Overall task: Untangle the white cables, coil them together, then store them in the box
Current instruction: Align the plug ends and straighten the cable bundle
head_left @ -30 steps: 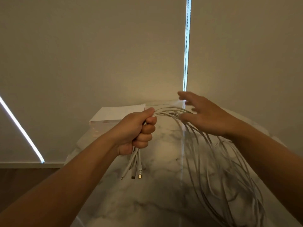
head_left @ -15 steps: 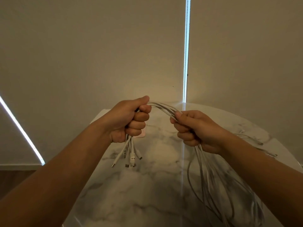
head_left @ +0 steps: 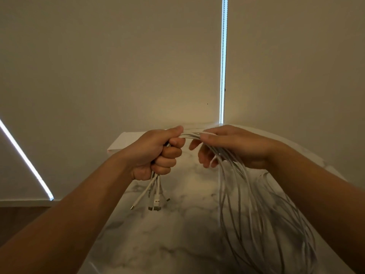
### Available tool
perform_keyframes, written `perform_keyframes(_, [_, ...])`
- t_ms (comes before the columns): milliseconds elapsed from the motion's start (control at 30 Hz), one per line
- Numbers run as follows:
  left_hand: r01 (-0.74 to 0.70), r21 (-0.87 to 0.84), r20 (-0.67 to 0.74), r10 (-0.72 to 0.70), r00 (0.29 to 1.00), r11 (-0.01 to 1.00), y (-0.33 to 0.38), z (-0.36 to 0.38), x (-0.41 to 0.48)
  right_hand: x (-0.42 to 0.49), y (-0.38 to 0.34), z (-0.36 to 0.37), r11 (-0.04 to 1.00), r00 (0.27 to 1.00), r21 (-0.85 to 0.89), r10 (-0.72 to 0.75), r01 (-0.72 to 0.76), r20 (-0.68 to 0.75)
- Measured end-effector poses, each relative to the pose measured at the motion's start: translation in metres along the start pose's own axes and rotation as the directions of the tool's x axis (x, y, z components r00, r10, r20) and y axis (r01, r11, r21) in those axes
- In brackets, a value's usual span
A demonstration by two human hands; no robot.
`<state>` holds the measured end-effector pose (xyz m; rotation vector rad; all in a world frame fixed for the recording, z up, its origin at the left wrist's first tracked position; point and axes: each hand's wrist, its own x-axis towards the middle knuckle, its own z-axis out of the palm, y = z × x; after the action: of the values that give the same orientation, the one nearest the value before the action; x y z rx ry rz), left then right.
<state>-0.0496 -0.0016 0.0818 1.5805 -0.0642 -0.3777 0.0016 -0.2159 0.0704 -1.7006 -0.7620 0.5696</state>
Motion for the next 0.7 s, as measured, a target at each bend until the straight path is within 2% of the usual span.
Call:
perform_keyframes(33, [0.003, 0.007, 0.006, -0.003, 1.0, 1.0, 0.0, 0.0, 0.0, 0.002, -0.004, 0.001, 1.0, 1.0, 0.002, -0.011, 0.011, 0.015])
perform_keyframes(167, [-0.013, 0.012, -0.006, 0.014, 1.0, 1.0, 0.004, -0.002, 0.0, 0.006, 0.001, 0.001, 0.968, 0.993, 0.247, 0.028, -0.055, 0.111])
perform_keyframes(300, [-0.043, -0.006, -0.013, 0.043, 0.999, 0.999, 0.004, -0.006, -0.002, -0.002, 0.02, -0.001, 0.854, 0.973, 0.5, 0.034, -0.147, 0.228])
perform_keyframes(367, [-0.044, -0.014, -0.007, 0.044, 0.999, 0.999, 0.001, -0.006, -0.002, -0.007, 0.025, 0.001, 0.813, 0.975, 0.557, 0.055, -0.169, 0.214])
perform_keyframes(433, [-0.045, -0.029, 0.0, 0.045, 0.999, 0.999, -0.002, -0.005, -0.003, -0.009, 0.025, 0.006, 0.845, 0.993, 0.522, 0.084, -0.112, 0.077])
perform_keyframes(533, [-0.054, -0.098, 0.012, 0.055, 0.998, 0.994, -0.011, -0.001, -0.004, -0.009, 0.019, 0.011, 0.948, 0.988, 0.317, 0.037, 0.012, -0.15])
perform_keyframes(700, [-0.125, -0.245, -0.018, 0.125, 0.992, 0.961, -0.023, 0.009, -0.008, -0.01, 0.006, 0.008, 0.991, 0.96, 0.022, -0.124, 0.134, -0.251])
